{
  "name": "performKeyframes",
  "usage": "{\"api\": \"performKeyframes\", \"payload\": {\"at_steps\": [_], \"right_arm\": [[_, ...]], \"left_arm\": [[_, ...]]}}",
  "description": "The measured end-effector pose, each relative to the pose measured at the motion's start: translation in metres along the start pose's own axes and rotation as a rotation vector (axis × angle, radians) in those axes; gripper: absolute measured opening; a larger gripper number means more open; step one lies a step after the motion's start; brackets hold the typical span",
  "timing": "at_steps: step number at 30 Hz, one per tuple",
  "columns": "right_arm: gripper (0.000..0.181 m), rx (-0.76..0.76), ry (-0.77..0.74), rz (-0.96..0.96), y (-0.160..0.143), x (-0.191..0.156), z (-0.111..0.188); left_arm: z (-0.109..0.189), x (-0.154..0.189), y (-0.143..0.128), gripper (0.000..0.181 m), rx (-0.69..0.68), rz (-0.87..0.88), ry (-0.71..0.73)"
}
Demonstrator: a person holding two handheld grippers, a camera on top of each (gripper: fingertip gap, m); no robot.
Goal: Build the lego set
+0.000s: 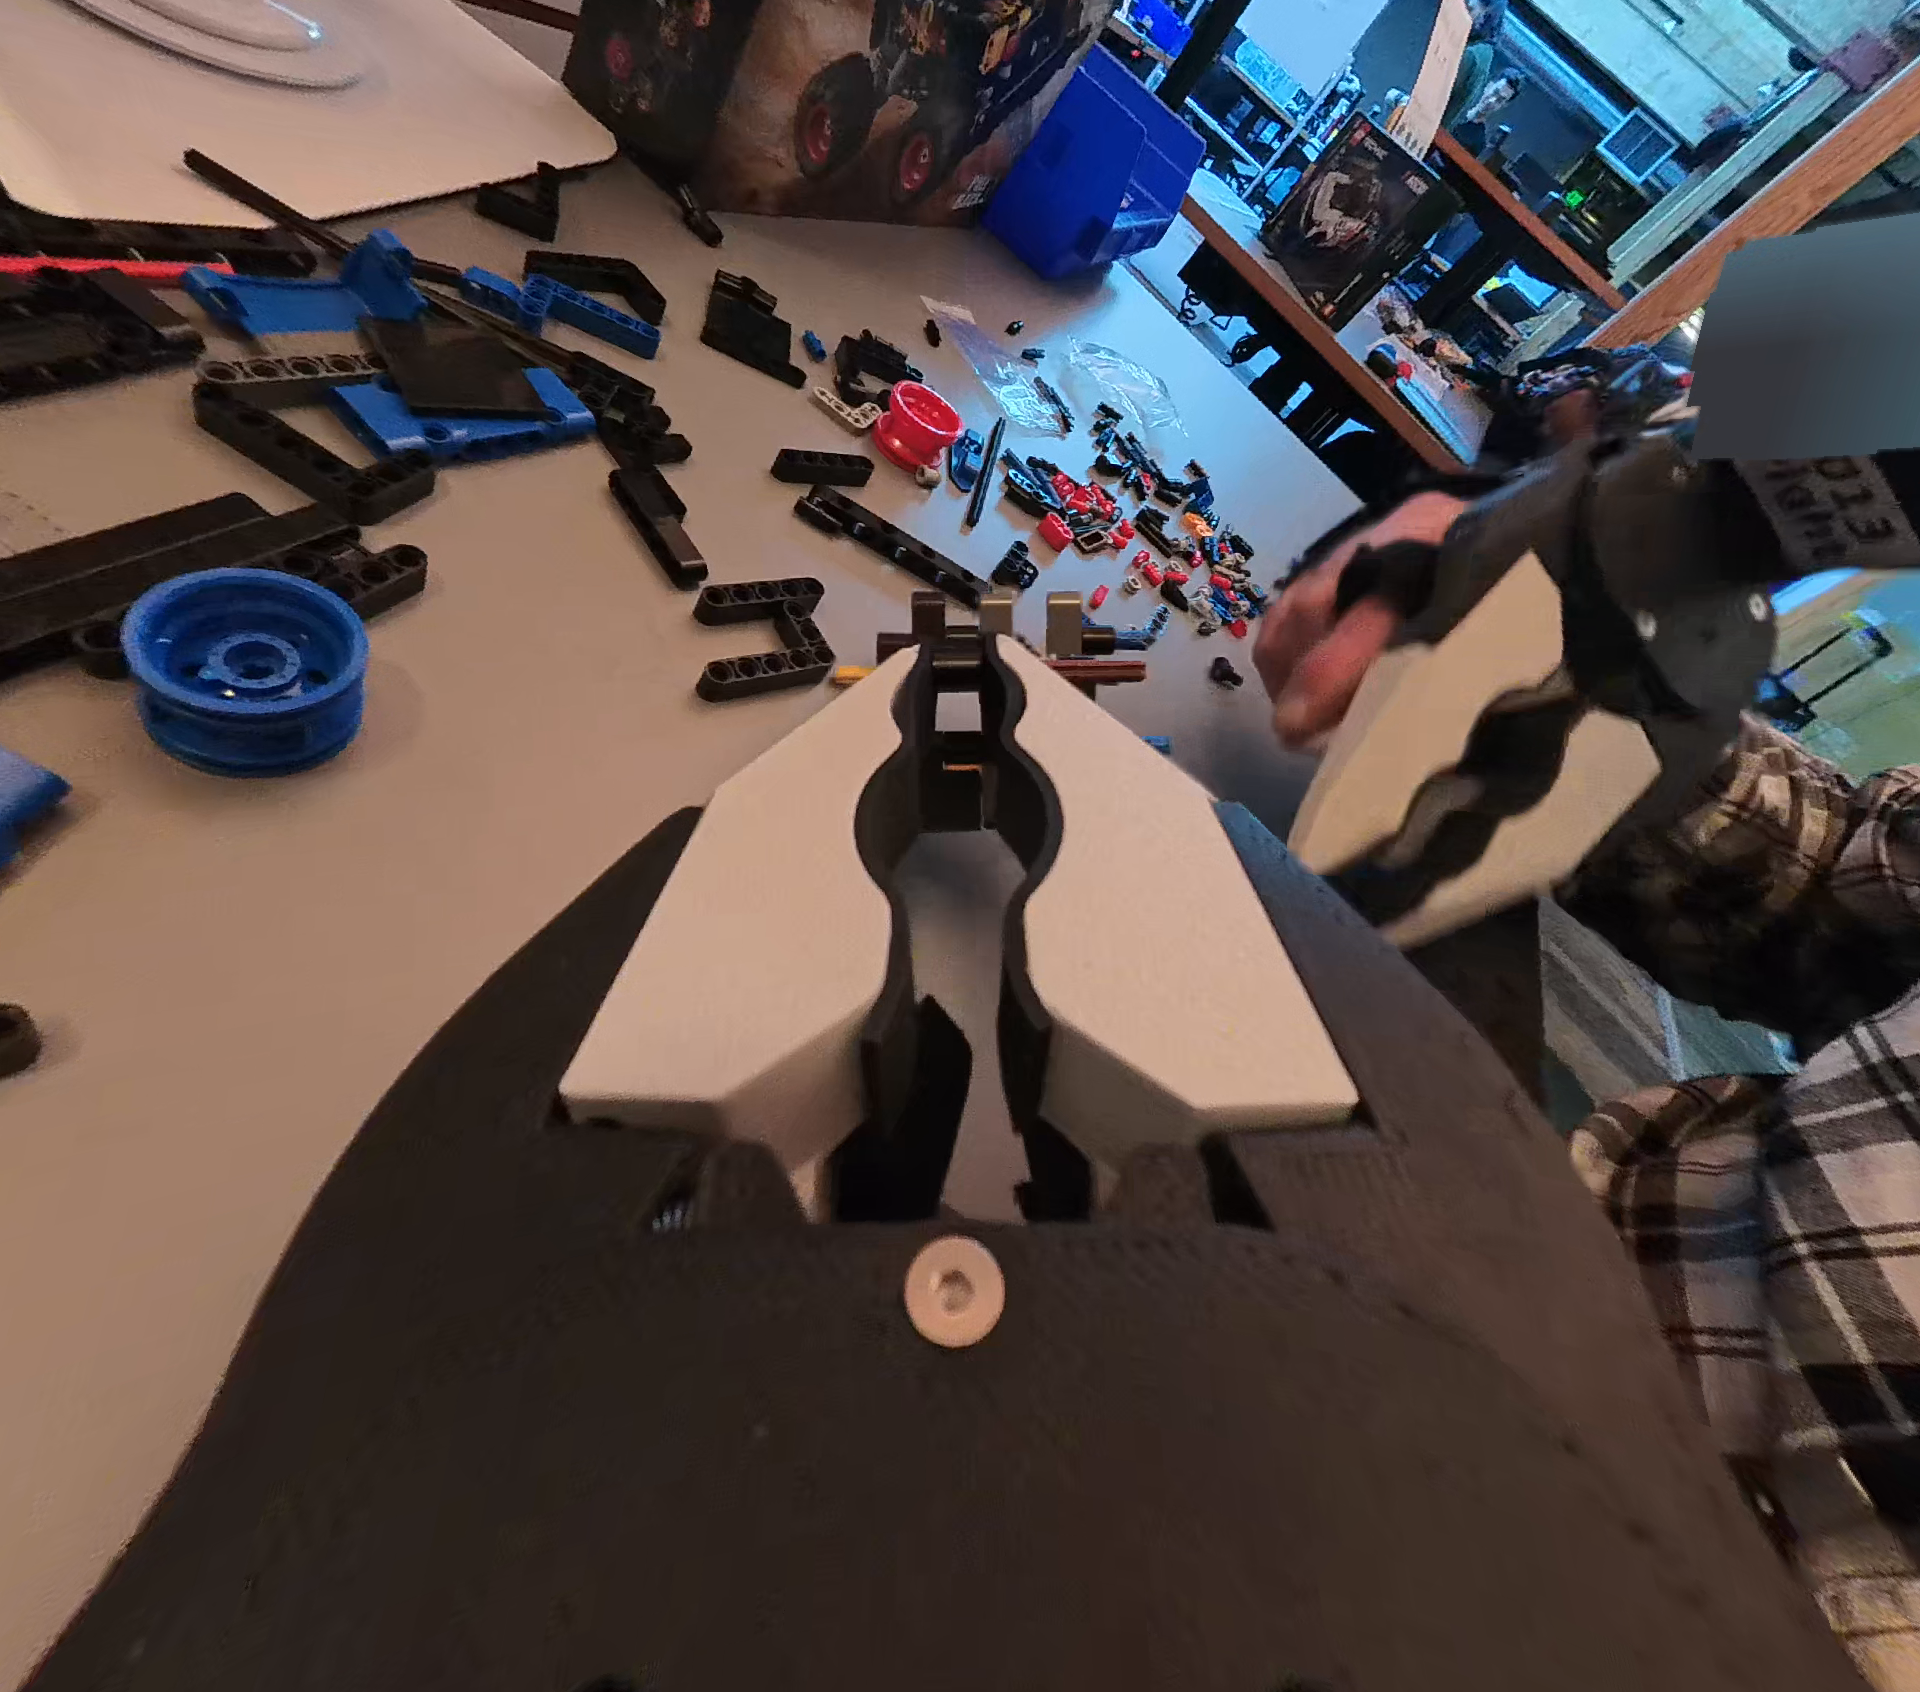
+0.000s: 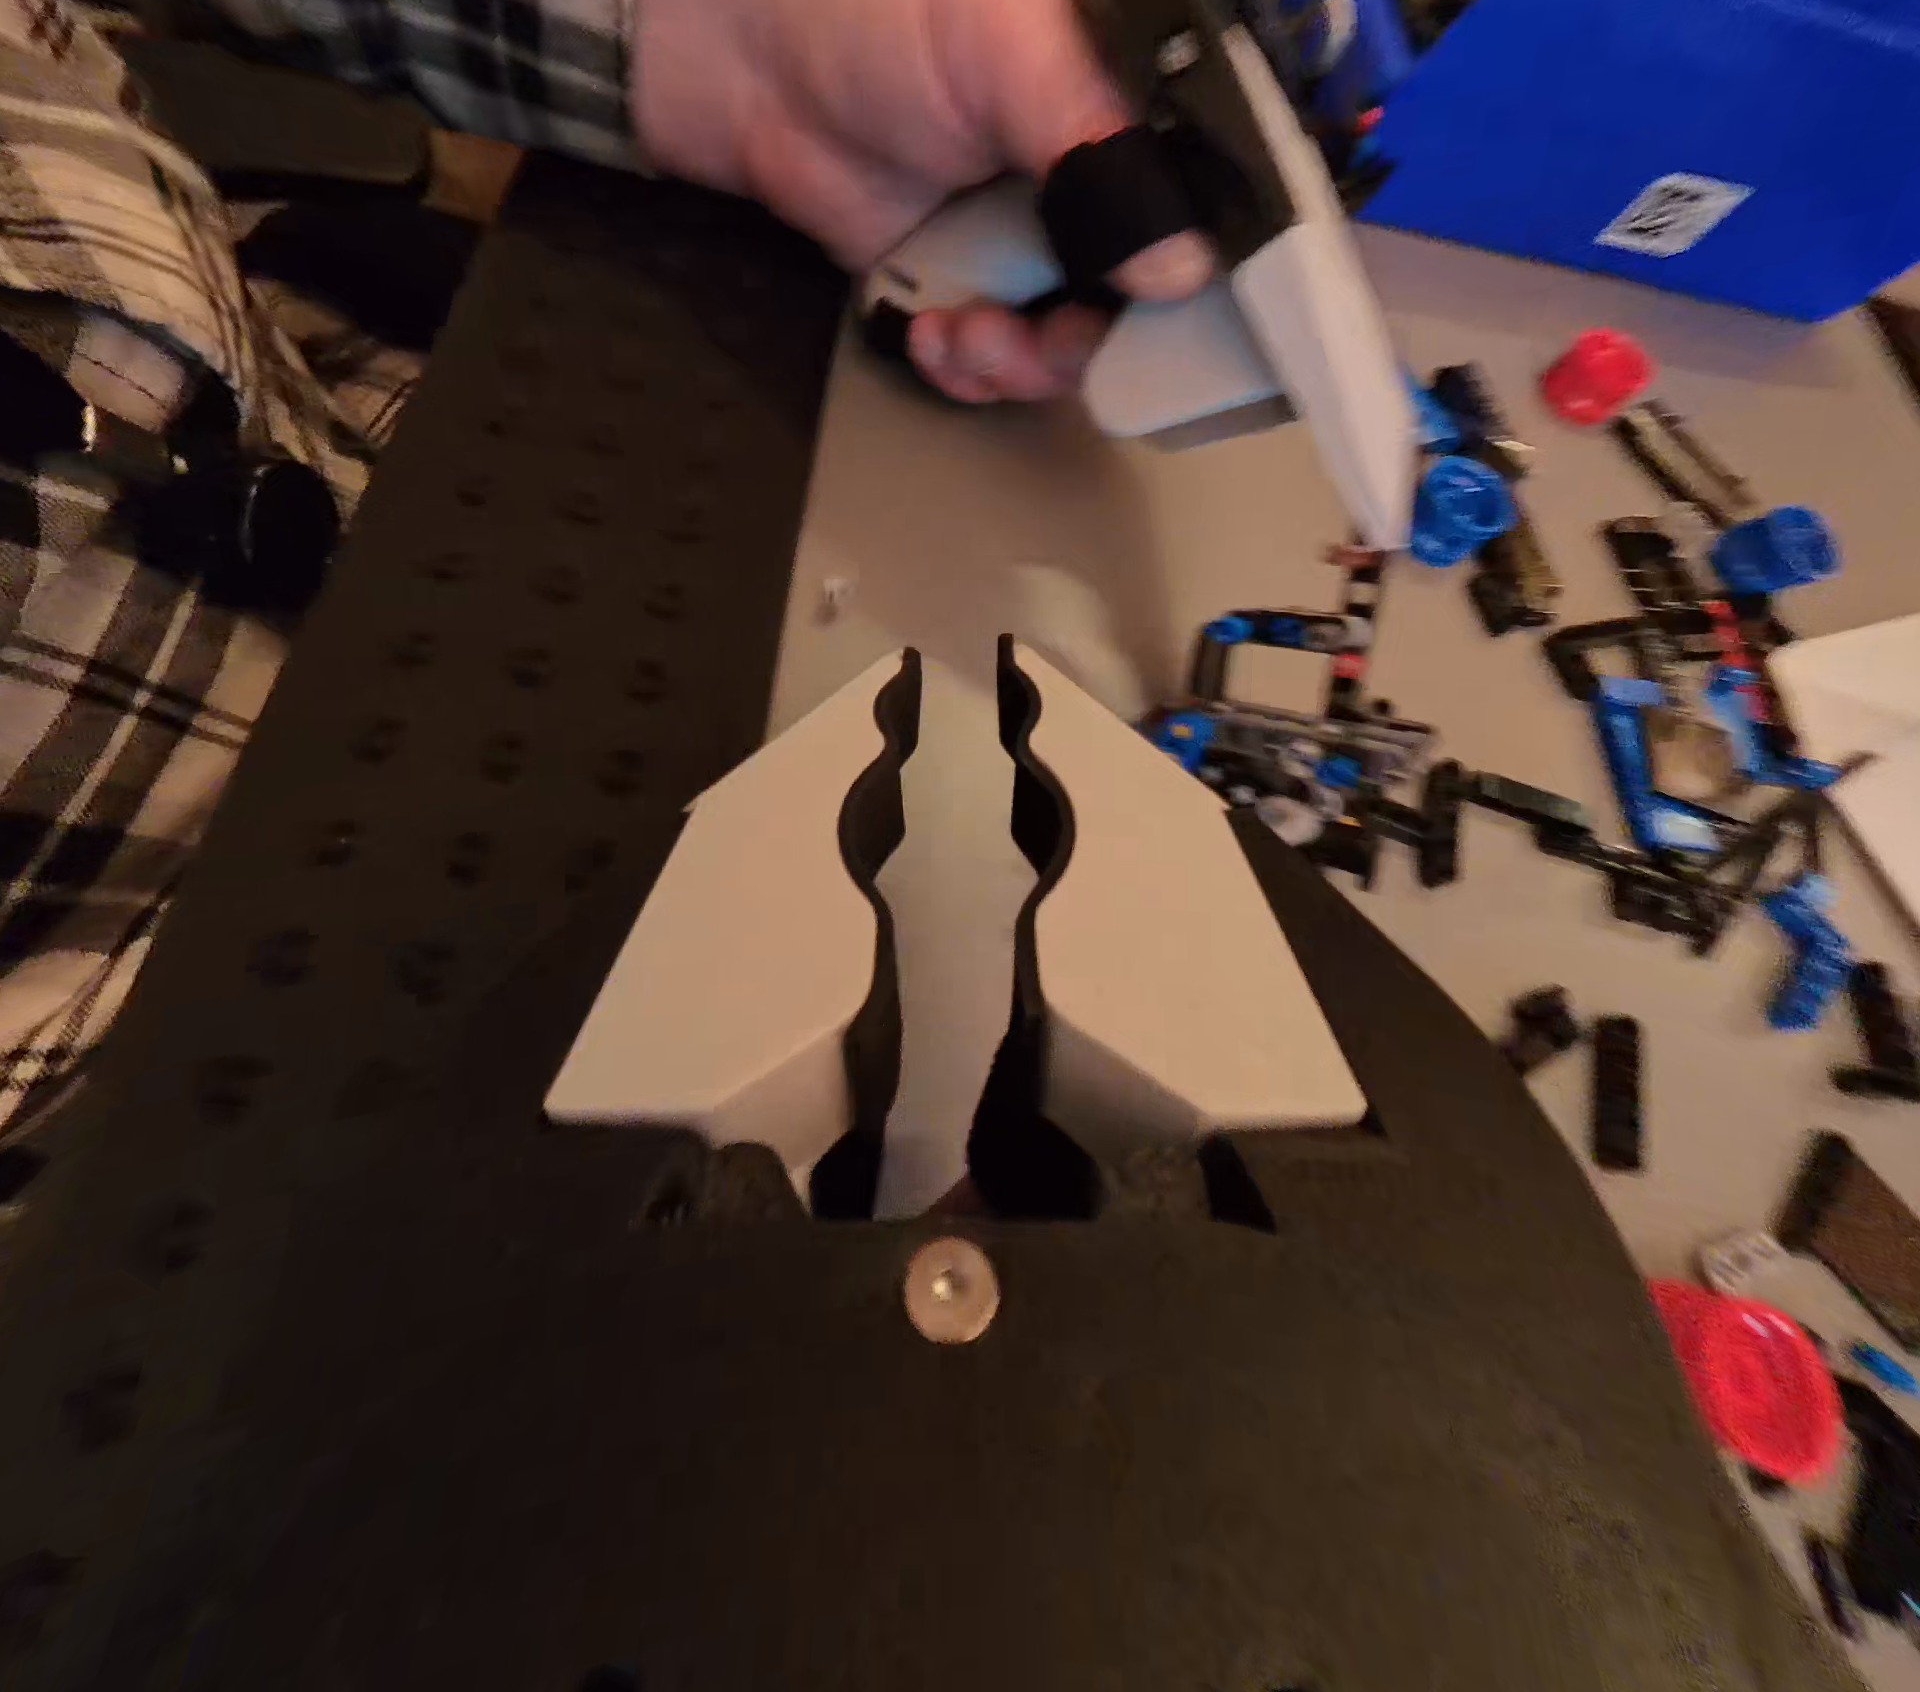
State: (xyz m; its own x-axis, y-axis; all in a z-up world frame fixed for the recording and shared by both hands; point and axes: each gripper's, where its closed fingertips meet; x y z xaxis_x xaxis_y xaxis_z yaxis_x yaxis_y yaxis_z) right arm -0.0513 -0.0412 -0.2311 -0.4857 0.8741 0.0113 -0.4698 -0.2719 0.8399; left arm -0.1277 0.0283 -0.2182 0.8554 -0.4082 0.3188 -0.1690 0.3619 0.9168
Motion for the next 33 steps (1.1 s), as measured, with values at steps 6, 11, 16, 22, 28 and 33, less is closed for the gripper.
{"api": "performKeyframes", "payload": {"at_steps": [6,11,16,22,28,33], "right_arm": [[0.017,-0.153,0.100,-0.017,-0.017,-0.023,-0.048],[0.007,-0.183,0.144,-0.056,-0.015,-0.025,-0.061],[0.009,-0.203,0.141,-0.063,-0.012,-0.023,-0.075],[0.005,-0.218,0.162,-0.091,-0.010,-0.025,-0.082],[0.004,-0.184,0.122,-0.055,-0.007,-0.022,-0.080],[0.004,0.099,-0.104,-0.013,0.042,0.018,-0.044]], "left_arm": [[0.004,-0.005,0.000,0.004,-0.001,-0.026,0.034],[0.010,-0.011,0.001,0.004,-0.006,-0.053,0.063],[0.018,-0.017,0.003,0.004,-0.002,-0.070,0.088],[0.023,-0.022,0.003,0.004,0.007,-0.063,0.099],[0.023,-0.023,0.002,0.004,0.012,-0.044,0.097],[0.023,-0.024,0.000,0.004,0.021,0.025,0.079]]}}
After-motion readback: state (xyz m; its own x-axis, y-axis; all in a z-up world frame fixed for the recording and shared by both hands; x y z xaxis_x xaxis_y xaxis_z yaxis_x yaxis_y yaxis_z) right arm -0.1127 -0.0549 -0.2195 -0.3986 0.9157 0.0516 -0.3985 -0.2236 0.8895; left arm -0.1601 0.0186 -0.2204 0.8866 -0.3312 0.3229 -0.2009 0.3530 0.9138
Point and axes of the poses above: each gripper's, where its closed fingertips meet, z back along the fingers, y out of its top, x = y × z across the jaws, and after that the axes turned 13 degrees about -z, right-handed
